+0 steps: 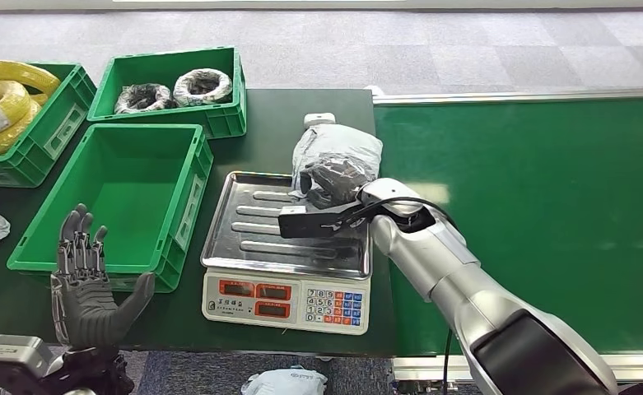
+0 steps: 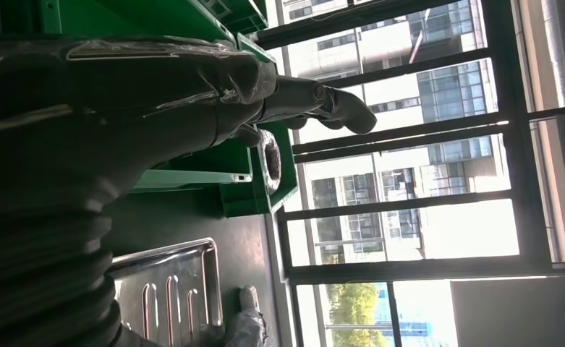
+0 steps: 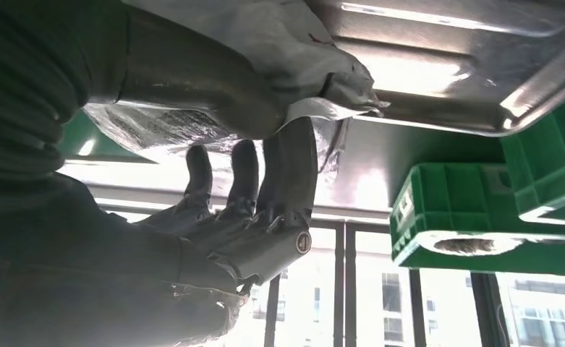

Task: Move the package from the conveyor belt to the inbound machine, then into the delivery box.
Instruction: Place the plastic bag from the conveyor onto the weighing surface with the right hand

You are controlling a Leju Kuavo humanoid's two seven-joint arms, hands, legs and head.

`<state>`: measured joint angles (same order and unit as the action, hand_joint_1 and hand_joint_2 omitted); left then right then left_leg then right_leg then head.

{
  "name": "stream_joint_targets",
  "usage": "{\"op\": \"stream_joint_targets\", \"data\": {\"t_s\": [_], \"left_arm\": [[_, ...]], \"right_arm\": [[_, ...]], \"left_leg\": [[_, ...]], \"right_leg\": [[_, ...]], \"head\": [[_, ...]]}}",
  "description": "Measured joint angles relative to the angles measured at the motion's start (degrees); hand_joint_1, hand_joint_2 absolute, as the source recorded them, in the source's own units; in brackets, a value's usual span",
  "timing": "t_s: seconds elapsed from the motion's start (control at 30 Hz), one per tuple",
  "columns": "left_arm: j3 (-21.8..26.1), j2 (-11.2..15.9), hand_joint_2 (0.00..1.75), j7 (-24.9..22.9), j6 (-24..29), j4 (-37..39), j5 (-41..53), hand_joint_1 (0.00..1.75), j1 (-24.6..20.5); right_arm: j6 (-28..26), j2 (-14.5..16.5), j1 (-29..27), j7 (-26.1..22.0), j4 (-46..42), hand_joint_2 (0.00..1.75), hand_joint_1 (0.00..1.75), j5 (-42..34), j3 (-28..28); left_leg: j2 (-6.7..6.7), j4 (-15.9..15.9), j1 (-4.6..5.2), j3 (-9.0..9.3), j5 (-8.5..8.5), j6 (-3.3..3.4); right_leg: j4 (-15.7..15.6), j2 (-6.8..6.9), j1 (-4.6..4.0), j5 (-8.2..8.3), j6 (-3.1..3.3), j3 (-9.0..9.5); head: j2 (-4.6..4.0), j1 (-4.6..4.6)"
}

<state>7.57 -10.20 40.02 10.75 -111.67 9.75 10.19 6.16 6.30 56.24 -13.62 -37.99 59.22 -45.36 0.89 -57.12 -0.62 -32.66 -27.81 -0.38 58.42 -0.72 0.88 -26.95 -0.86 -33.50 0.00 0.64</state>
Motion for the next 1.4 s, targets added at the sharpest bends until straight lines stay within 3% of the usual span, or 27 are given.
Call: {"op": "stream_joint_targets", "data": {"t_s": [0.53, 0.8, 1.07, 1.2, 1.4], "left_arm": [[0.07, -0.64, 1.75, 0.0, -1.17, 0.0, 0.74, 0.0, 0.54], [-0.53, -0.66, 1.75, -0.01, -2.21, 0.41, 1.46, 0.0, -0.2], [-0.92, -0.55, 1.75, 0.0, -1.51, 0.65, 1.76, 0.0, -0.75], [-1.22, -0.41, 1.75, 0.0, -0.72, 0.73, 1.6, 0.0, -0.77], [-1.72, -0.43, 1.75, 0.0, -0.02, 0.68, 1.67, 0.0, -0.55]], "right_arm": [[0.32, 4.89, 0.56, 1.31, -4.68, 1.75, 1.75, 0.39, -2.18], [-1.68, 6.22, -1.08, -7.84, -5.2, 1.75, 1.75, -2.4, -4.54], [-4.85, 8.61, -4.62, -11.46, -3.99, 1.75, 1.75, -4.05, -8.3], [-6.08, 10.0, -6.56, -10.82, -3.23, 1.75, 0.0, -3.68, -10.1], [-9.92, 10.45, -6.51, -6.61, -2.06, 1.75, 0.0, -2.9, -10.92]], "left_leg": [[-0.02, 0.01, 0.0, 0.0, 0.0, 0.0], [-0.02, 0.01, 0.0, 0.0, 0.0, 0.0], [-0.03, 0.02, -0.01, 0.0, -0.01, -0.01], [-0.05, 0.02, -0.01, 0.0, -0.01, -0.01], [-0.04, 0.02, 0.0, 0.0, 0.0, -0.01]], "right_leg": [[0.0, -0.01, 0.0, -0.01, 0.01, 0.0], [0.0, -0.01, 0.0, -0.01, 0.01, 0.0], [0.0, -0.02, -0.01, -0.03, 0.02, -0.02], [0.0, -0.03, -0.01, -0.03, 0.03, -0.03], [0.0, -0.02, 0.0, -0.03, 0.03, -0.01]], "head": [[0.0, -0.01], [0.0, -0.02], [0.0, -0.02], [0.0, -0.01], [0.0, -0.02]]}}
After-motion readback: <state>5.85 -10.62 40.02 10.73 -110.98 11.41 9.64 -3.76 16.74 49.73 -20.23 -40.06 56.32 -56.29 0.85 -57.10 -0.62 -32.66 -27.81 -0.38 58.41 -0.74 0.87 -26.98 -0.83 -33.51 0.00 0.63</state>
